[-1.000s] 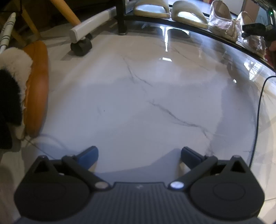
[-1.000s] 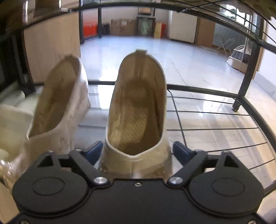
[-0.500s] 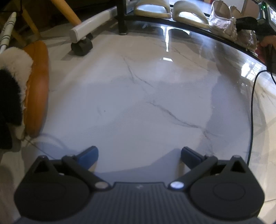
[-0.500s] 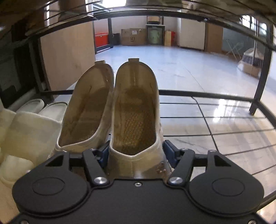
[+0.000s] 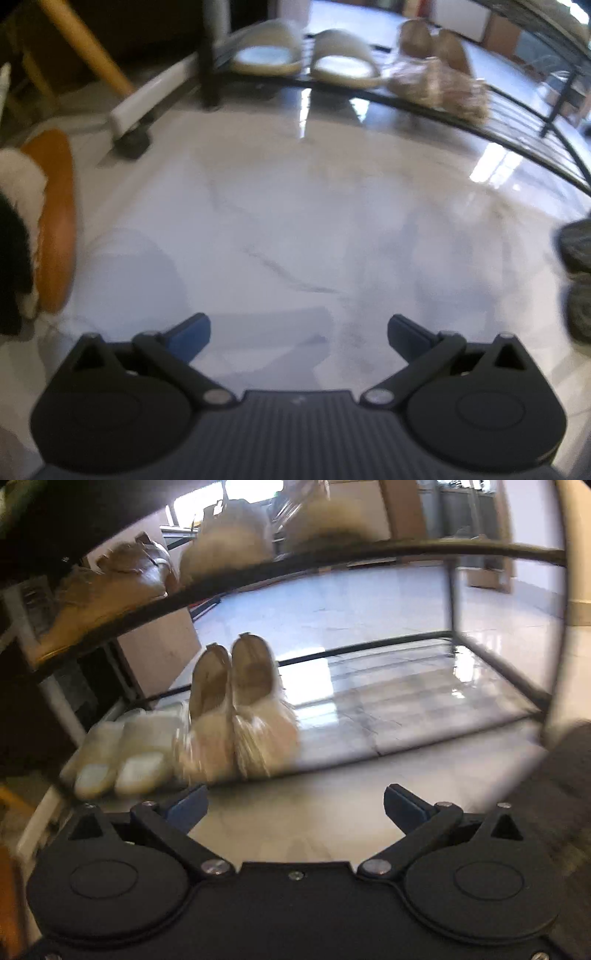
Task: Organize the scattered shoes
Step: 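Open the right gripper and withdraw it from the rack, then move the left gripper down to the soles-up black slippers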
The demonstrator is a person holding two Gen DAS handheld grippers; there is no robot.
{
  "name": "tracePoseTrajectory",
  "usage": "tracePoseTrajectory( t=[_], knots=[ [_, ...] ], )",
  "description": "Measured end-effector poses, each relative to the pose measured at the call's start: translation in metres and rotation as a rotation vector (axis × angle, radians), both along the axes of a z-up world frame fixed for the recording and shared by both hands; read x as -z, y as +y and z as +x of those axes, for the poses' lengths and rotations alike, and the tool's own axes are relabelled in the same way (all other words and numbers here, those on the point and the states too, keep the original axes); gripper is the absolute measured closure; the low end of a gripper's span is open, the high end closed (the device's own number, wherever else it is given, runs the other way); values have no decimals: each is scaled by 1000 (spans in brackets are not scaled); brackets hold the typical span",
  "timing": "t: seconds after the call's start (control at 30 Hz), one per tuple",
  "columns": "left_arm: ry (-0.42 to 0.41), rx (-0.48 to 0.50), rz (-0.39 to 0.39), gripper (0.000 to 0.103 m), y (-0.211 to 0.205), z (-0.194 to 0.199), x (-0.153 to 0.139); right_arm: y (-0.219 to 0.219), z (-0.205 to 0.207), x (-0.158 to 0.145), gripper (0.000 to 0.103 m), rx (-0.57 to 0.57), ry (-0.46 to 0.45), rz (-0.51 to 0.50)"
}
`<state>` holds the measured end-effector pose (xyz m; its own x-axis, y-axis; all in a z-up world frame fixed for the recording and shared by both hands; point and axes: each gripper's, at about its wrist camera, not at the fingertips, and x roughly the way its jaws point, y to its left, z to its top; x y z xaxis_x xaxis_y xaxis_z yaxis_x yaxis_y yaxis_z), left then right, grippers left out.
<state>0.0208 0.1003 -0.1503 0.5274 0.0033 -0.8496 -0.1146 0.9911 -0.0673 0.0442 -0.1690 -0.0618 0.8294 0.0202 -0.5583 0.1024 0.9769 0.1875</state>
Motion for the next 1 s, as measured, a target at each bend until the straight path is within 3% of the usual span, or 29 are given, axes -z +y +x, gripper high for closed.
tracePoseTrajectory(
  t=[0.03,0.07,0.13,0.17,0.27,0.33,0.4,0.53,0.63,0.73,0.8,0.9,1.0],
  knots=[
    [-2,11,2,1,-5,-2,-3,-3,-13,-4,0,13,-6,-12],
    [-1,27,4,1,-14,-4,-7,-8,-58,-15,0,75,-42,-54],
    [15,19,-10,1,-23,-7,-12,-12,-107,-26,0,155,-114,-95],
    [20,14,-13,1,-27,-9,-15,-13,-116,-28,0,173,-135,-103],
    [-7,36,4,1,-45,-14,-28,-18,-169,-29,0,291,-307,-155],
    [-44,68,31,1,-59,-15,-37,-24,-186,-24,0,346,-380,-200],
    [-62,84,42,1,-69,-14,-42,-34,-186,-17,0,399,-365,-219],
    [-125,160,22,1,-107,-11,-56,-59,-181,-13,0,497,-309,-107],
    [-176,251,11,1,-135,-9,-63,-72,-200,-22,0,564,-369,-62],
    [-223,368,-5,1,-164,-8,-63,-89,-224,-35,0,619,-464,-77],
    [-213,395,-28,1,-174,-7,-56,-107,-241,-40,0,695,-524,-97],
    [-179,432,-73,1,-191,-9,-46,-132,-248,-29,0,763,-540,23],
    [-190,537,-61,1,-217,-19,-38,-154,-247,-17,0,814,-468,149]
  ],
)
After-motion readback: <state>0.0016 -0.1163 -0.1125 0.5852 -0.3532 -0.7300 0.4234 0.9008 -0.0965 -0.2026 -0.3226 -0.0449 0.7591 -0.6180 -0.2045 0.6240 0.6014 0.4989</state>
